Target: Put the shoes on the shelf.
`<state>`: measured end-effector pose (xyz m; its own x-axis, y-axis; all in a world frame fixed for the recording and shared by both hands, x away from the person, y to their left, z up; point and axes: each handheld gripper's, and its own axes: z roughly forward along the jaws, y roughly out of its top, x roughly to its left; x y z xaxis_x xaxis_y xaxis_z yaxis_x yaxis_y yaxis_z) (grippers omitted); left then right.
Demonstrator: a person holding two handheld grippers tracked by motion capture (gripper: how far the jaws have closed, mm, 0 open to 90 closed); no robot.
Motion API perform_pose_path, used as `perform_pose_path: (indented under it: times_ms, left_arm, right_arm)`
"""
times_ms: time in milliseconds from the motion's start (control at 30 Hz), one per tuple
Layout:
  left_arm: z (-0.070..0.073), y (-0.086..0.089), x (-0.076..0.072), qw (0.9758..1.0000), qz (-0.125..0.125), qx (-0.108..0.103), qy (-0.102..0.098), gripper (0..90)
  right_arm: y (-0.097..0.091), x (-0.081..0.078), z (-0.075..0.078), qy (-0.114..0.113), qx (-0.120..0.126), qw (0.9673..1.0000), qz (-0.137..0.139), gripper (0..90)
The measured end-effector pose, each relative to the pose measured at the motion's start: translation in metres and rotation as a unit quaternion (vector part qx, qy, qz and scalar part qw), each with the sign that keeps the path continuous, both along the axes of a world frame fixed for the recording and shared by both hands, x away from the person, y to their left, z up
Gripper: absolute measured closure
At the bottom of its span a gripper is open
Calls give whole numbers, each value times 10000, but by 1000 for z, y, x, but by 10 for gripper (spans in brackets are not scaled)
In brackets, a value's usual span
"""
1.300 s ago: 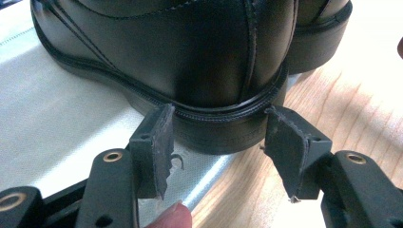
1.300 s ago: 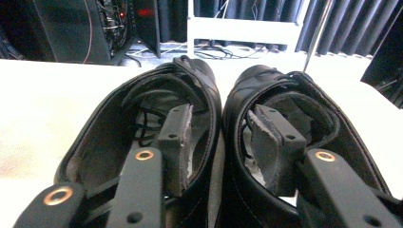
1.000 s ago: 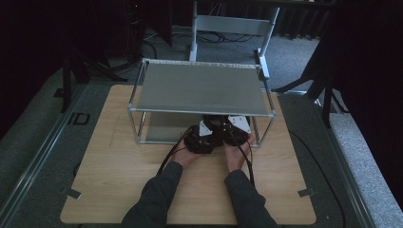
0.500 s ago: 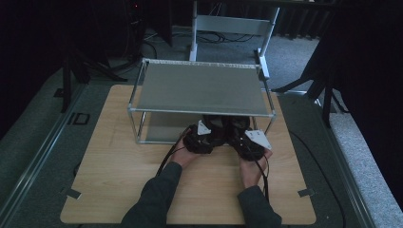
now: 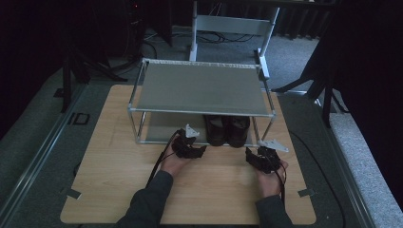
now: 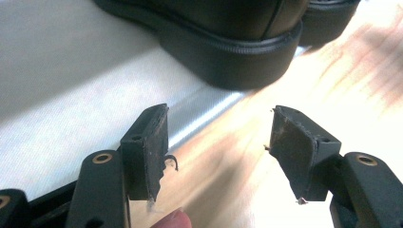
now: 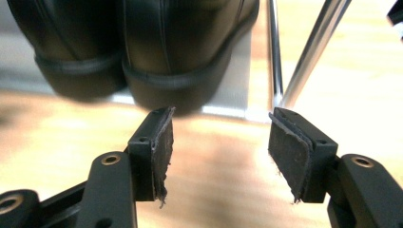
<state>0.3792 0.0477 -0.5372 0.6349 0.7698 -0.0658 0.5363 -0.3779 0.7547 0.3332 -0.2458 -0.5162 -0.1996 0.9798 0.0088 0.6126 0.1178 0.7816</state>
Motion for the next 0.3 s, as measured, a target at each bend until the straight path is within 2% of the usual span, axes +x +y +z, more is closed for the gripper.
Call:
perform_pose_path:
  times_ms: [100,300]
  left_arm:
    - [2,7,-7,10000,64,25,-33,387]
    - [5,19,-24,9998,121,164,-48,383]
  right_arm:
    - [-3,-1,-4,286,-120,9994,176,375]
    - [-11,0,-8,474,-133,9986,172,368]
